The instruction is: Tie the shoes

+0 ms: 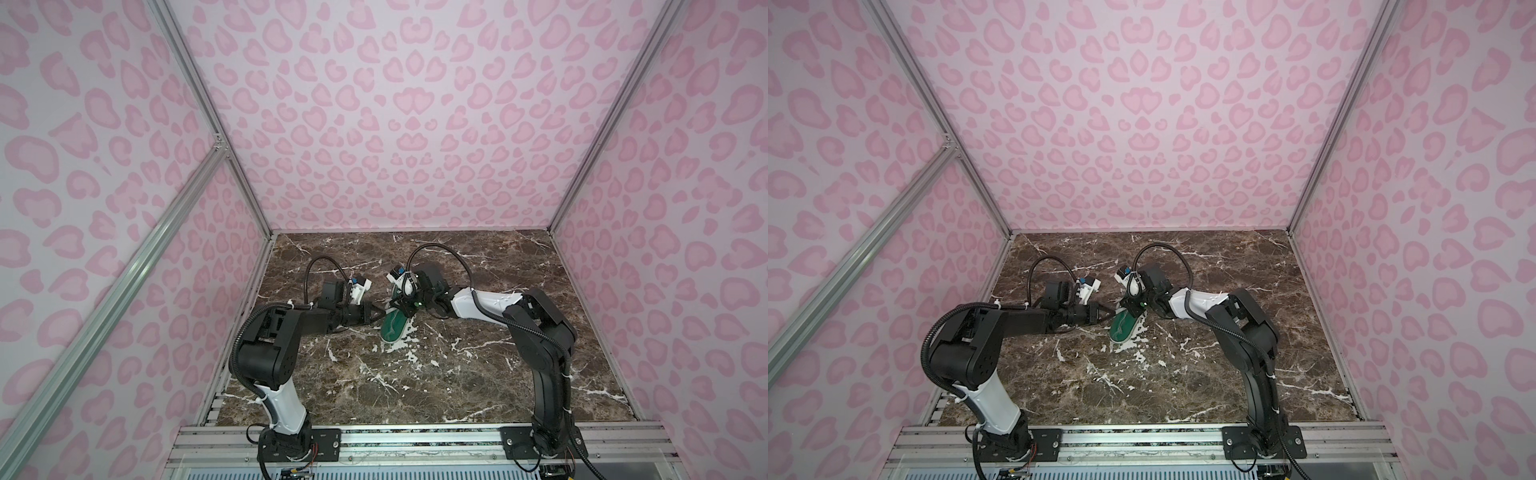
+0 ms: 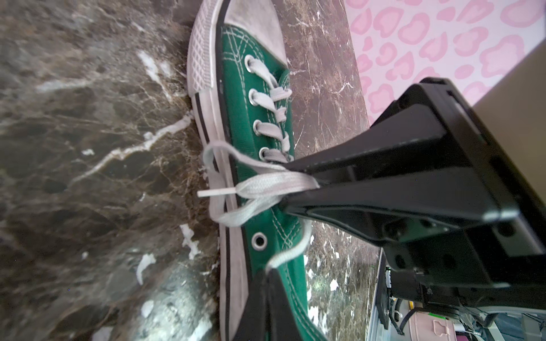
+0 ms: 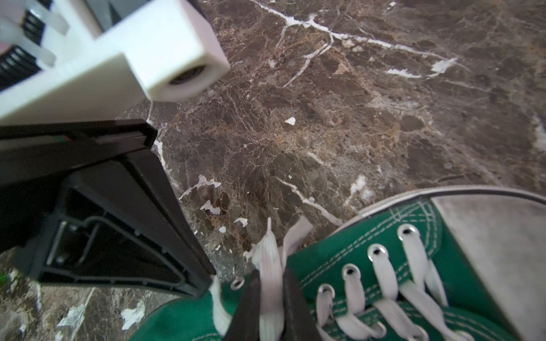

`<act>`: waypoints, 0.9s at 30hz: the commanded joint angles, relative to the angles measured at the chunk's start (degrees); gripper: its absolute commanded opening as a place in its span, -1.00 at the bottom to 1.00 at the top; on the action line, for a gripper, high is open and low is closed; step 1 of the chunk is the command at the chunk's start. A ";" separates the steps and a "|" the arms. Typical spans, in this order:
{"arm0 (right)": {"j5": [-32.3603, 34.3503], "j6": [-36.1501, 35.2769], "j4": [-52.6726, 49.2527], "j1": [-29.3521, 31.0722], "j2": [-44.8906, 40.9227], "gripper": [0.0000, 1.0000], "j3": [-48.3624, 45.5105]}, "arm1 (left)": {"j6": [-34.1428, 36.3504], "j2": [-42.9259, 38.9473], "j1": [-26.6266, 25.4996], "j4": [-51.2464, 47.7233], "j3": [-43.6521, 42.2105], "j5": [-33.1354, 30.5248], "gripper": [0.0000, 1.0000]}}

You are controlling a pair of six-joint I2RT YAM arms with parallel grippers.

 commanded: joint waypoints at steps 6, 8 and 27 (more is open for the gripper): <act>-3.07 4.19 9.47 -0.41 -1.83 -0.96 -4.62 | 2.66 0.19 0.08 -5.40 2.83 -1.49 -0.93; -3.94 6.38 13.36 -0.76 -2.38 -0.97 -6.48 | 2.80 0.60 0.25 -7.00 3.53 -2.03 -0.93; -12.87 29.90 51.03 -2.95 -0.04 -1.00 -19.37 | 2.71 5.82 0.42 -9.61 10.20 0.07 -0.93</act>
